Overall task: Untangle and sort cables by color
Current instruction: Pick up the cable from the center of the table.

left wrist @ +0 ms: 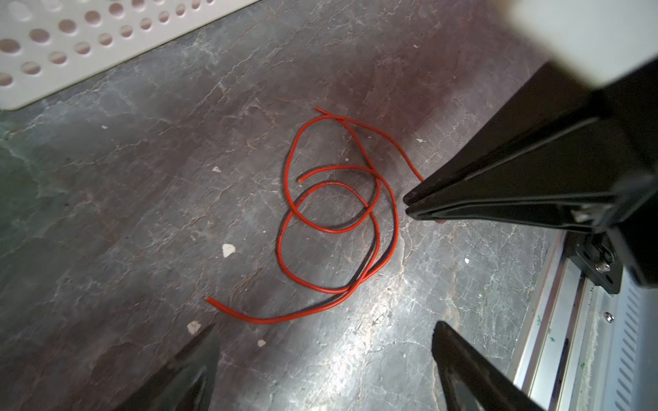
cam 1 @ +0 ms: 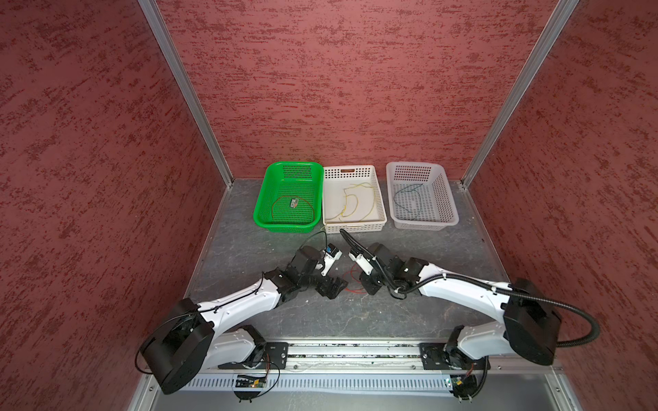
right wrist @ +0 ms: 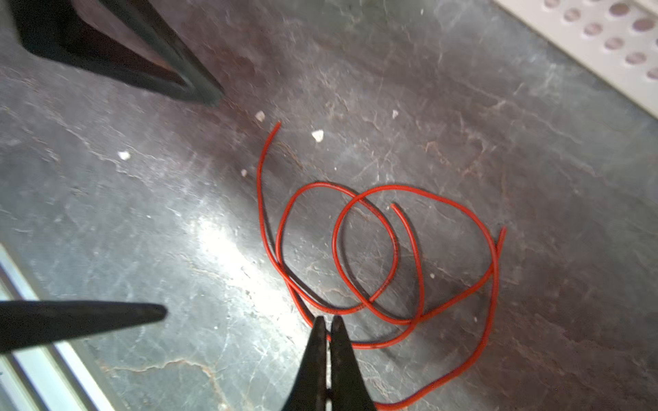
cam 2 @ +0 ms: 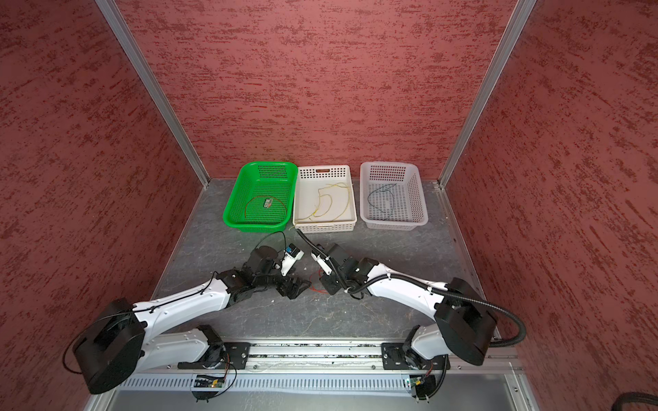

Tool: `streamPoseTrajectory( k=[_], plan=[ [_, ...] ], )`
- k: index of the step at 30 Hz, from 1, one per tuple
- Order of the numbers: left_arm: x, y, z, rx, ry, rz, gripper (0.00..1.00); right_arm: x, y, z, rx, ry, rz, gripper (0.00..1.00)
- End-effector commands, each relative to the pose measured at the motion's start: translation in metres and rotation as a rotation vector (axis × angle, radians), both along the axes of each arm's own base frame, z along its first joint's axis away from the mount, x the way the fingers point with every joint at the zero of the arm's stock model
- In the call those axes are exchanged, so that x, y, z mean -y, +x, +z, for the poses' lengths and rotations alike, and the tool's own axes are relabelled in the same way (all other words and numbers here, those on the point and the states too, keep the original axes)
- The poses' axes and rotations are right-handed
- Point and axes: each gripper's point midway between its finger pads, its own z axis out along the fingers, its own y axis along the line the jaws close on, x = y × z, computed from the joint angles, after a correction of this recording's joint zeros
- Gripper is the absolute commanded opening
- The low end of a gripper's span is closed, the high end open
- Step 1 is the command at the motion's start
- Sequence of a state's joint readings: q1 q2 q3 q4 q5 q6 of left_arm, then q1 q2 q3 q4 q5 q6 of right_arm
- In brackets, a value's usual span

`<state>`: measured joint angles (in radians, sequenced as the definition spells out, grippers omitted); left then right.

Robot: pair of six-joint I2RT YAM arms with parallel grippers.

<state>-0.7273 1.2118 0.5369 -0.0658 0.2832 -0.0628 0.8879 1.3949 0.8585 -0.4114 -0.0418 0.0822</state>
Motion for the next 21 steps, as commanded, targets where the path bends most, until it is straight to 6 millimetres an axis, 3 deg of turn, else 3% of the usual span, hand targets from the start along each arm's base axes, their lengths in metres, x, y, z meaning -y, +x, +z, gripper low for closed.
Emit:
streamPoseTrajectory(
  k=[1, 11, 17, 21],
  plan=[
    [0.017, -0.001, 0.012, 0.051, -0.046, -0.069, 0.93, -0.017, 0.002, 0.035, 0.015, 0.12, 0.021, 0.04],
    [0.054, -0.017, 0.029, 0.126, -0.178, -0.208, 0.94, -0.017, 0.019, 0.087, 0.062, 0.281, -0.045, 0.0],
    [0.069, -0.005, 0.044, 0.191, -0.267, -0.202, 0.94, -0.03, 0.027, 0.108, 0.065, 0.375, -0.05, 0.0],
    [0.074, 0.006, 0.044, 0.214, -0.28, -0.17, 0.91, -0.038, 0.029, 0.116, 0.06, 0.425, -0.048, 0.0]
  ],
)
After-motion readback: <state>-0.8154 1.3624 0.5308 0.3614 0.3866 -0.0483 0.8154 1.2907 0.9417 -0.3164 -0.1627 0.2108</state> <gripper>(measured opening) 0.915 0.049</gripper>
